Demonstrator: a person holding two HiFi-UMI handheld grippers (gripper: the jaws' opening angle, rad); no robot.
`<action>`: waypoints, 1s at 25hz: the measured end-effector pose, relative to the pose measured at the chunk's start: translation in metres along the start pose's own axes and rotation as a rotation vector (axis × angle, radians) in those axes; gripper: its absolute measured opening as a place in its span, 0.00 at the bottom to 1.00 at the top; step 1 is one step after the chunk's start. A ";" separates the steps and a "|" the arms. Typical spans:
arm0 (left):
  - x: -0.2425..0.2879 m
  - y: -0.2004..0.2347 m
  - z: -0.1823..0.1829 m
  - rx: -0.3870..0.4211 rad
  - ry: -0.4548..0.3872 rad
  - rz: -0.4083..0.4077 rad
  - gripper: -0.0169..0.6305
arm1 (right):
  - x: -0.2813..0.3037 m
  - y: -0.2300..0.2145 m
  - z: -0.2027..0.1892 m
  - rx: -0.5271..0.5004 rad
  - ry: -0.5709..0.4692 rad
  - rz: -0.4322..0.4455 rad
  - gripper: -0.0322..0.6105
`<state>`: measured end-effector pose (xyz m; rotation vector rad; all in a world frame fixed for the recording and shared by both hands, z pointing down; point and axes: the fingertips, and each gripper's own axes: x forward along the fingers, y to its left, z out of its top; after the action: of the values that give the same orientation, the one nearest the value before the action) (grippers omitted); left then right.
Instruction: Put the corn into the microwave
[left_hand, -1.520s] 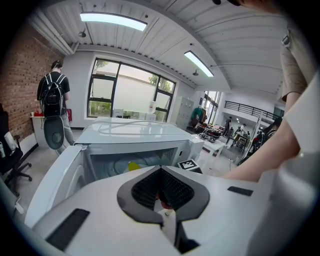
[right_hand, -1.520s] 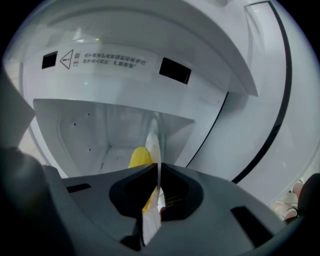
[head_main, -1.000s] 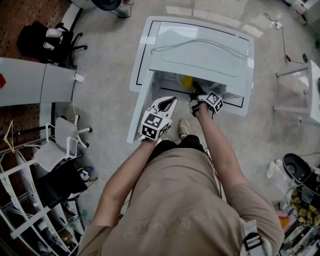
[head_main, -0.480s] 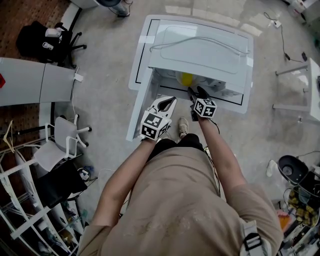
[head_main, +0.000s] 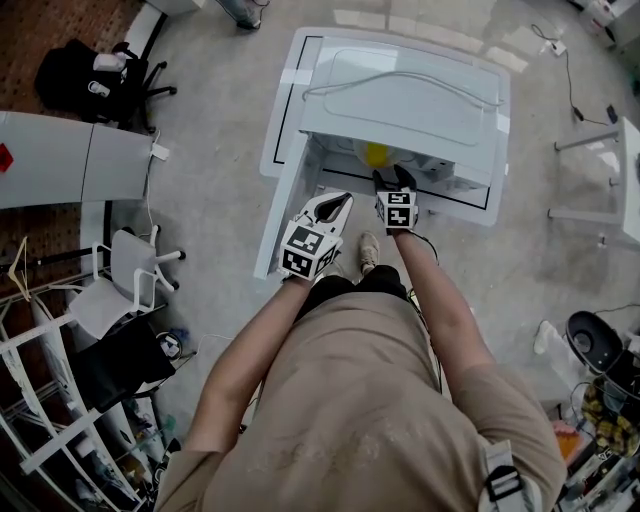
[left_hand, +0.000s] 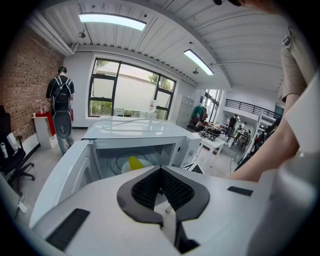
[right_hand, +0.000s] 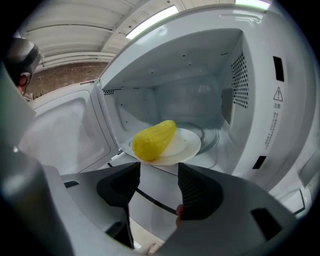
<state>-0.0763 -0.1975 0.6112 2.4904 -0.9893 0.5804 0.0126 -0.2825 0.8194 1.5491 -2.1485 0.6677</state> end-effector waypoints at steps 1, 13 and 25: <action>0.000 0.001 -0.001 -0.001 0.000 0.002 0.03 | 0.002 -0.001 0.002 -0.004 0.000 -0.007 0.42; 0.000 0.003 -0.003 -0.016 0.002 0.015 0.03 | 0.022 -0.002 0.026 -0.051 0.026 -0.072 0.42; 0.003 0.006 -0.004 -0.025 0.005 0.031 0.03 | 0.040 -0.007 0.039 -0.095 0.056 -0.075 0.42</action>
<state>-0.0795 -0.2016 0.6174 2.4548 -1.0292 0.5803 0.0057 -0.3381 0.8124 1.5347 -2.0397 0.5691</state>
